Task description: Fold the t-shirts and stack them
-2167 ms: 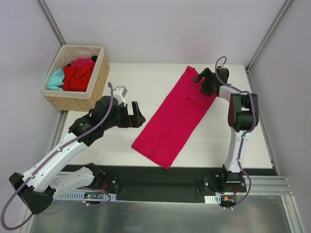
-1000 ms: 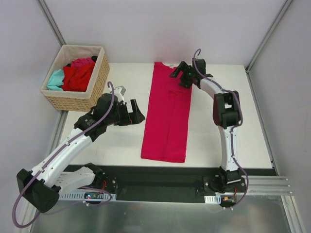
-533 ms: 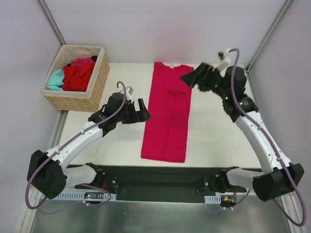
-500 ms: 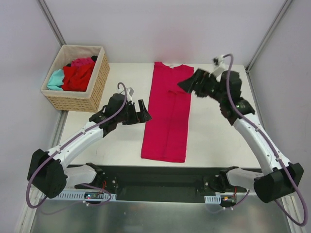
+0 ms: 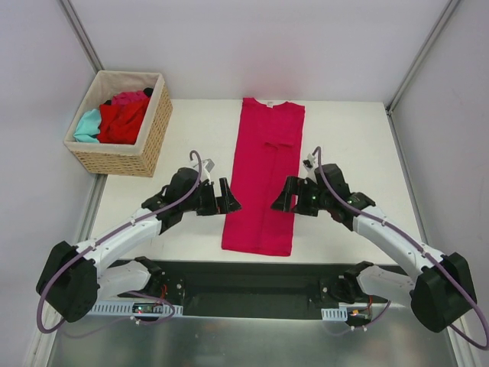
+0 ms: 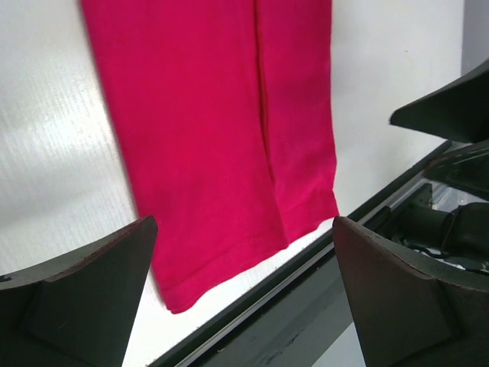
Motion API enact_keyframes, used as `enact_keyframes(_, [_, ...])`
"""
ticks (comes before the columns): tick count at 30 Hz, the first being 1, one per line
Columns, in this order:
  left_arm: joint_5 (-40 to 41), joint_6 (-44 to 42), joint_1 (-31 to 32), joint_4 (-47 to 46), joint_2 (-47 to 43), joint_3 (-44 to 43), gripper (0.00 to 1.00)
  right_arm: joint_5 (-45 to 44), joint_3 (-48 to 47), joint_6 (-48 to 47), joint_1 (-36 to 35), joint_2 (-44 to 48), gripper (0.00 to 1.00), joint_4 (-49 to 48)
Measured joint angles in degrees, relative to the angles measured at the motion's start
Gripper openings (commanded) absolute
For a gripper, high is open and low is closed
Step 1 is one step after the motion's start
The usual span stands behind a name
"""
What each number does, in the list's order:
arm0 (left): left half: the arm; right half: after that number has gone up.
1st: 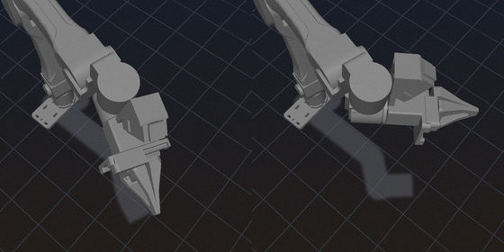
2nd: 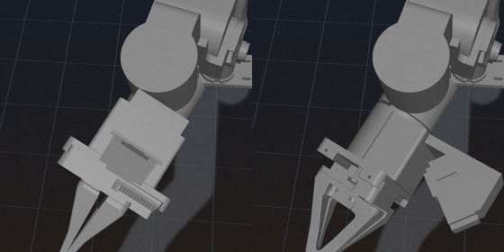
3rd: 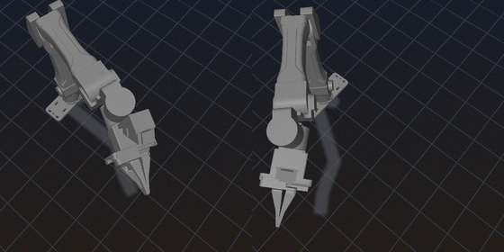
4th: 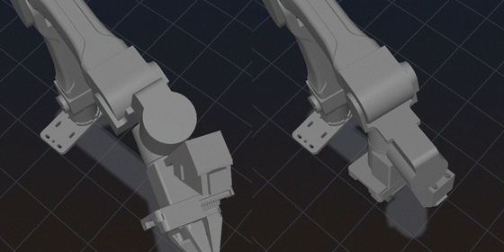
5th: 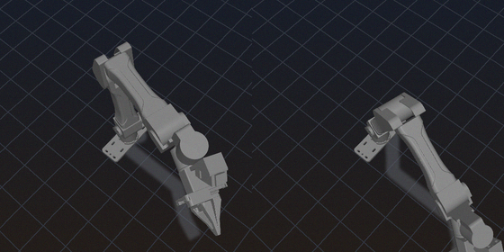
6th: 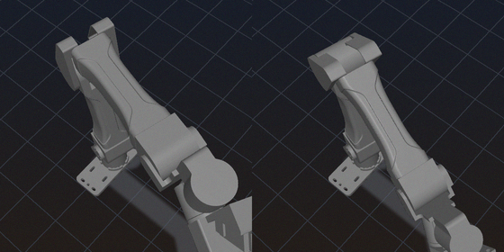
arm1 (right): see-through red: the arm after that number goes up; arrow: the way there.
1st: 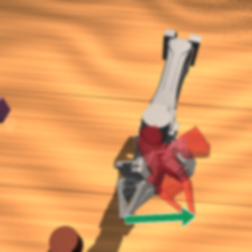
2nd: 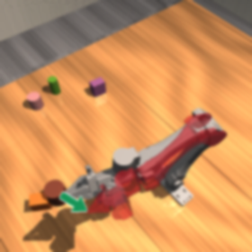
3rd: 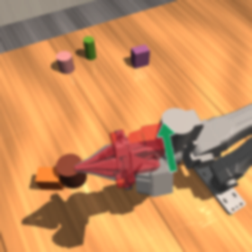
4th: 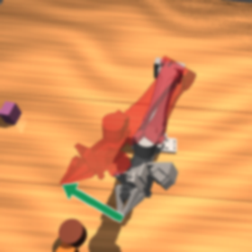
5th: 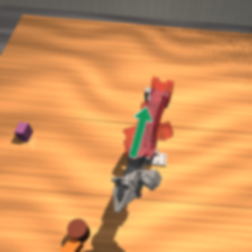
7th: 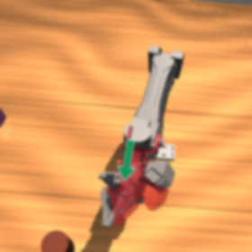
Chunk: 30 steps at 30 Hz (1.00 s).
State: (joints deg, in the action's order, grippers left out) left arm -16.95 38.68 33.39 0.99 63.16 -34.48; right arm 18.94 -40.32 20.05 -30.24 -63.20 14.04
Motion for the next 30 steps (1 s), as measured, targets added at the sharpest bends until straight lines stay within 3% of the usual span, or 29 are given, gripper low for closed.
enact_keyframes(8, [-0.5, 1.2, 0.0, -2.4, -1.1, 0.5, 0.99, -1.8, 3.4, 2.8, -7.8, -0.4, 0.96, -2.3])
enact_keyframes(15, [-0.5, 1.4, 0.0, -2.4, -1.1, 0.9, 0.99, -3.2, 5.7, 5.2, -12.6, -6.2, 0.96, -5.9])
enact_keyframes(30, [0.6, 1.4, 0.0, -2.3, -1.7, 1.3, 0.99, -5.5, 12.7, 7.3, -13.7, -5.0, 0.96, -9.3])
